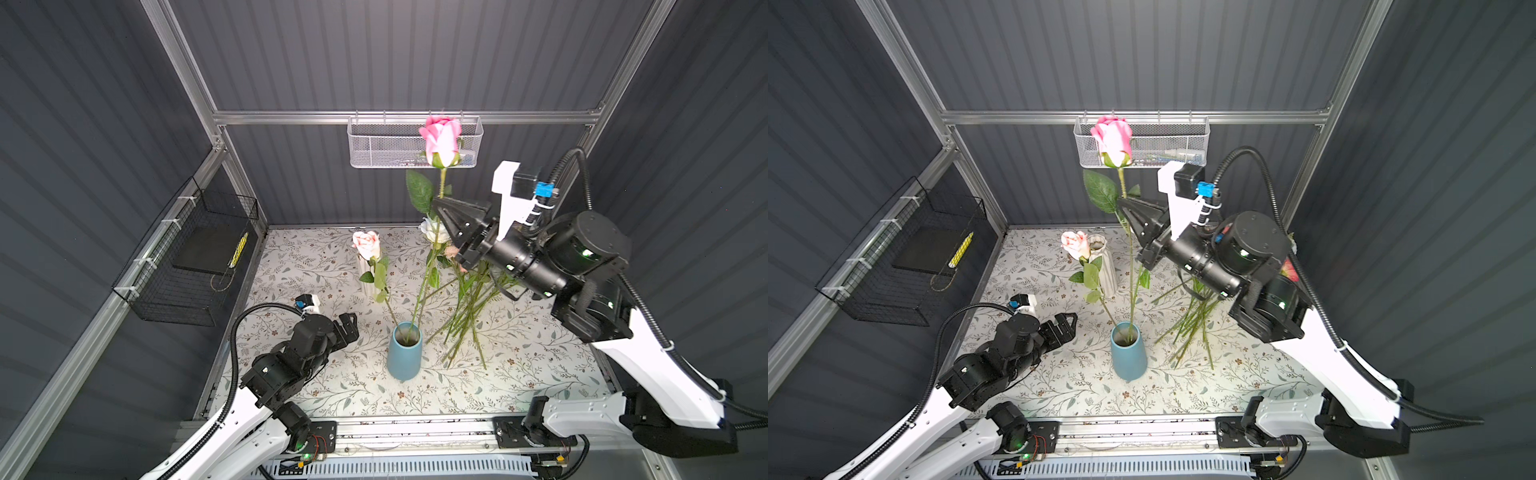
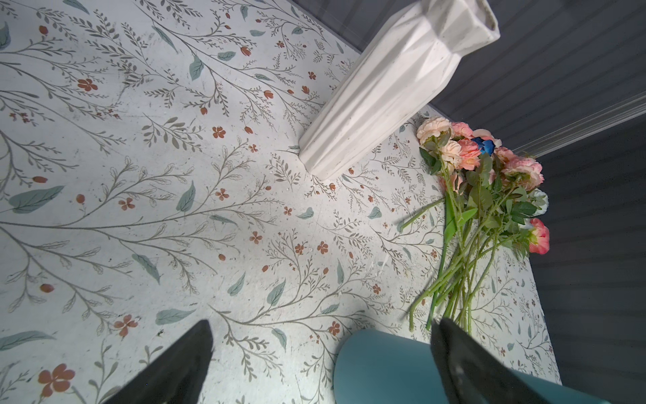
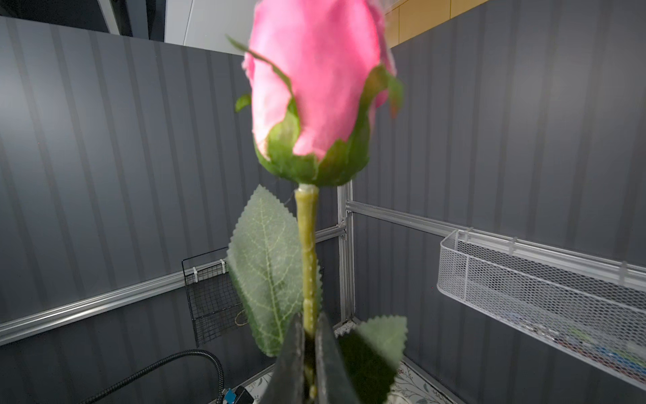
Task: Arrange the flowers into the vase
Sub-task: 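Carry the deep pink rose over the blue vase and lower its stem in, then open the right gripper and move it back to the flower bunch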
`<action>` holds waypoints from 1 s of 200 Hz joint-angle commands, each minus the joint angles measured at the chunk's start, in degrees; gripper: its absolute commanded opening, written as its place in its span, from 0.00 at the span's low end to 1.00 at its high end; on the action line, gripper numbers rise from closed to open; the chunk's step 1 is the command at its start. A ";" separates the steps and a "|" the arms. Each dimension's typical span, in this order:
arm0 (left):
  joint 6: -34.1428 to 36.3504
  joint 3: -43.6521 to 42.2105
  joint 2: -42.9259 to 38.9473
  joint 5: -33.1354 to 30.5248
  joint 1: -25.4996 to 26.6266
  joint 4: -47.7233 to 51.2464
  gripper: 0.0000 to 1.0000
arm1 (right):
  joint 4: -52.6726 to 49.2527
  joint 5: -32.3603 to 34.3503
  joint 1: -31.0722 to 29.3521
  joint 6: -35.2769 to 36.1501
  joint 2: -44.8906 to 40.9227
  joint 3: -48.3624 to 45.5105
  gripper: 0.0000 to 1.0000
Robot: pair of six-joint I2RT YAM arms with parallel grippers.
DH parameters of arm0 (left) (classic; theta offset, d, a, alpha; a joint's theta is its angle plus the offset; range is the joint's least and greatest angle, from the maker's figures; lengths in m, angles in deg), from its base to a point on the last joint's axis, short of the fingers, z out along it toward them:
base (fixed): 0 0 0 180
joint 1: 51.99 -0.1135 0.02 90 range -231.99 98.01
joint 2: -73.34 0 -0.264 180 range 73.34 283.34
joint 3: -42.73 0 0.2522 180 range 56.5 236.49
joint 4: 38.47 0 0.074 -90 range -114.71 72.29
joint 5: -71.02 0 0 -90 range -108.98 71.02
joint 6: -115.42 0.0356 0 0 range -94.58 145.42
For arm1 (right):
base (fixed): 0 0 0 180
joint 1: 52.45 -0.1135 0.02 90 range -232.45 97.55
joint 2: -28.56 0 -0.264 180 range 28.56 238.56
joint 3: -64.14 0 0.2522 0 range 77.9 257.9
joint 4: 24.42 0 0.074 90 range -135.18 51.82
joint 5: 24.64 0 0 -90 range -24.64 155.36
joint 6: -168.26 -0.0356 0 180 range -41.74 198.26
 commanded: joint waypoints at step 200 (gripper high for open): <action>0.14 0.51 -3.57 -0.45 0.22 2.93 1.00 | 12.85 9.91 -6.12 -12.58 -22.75 -48.17 0.66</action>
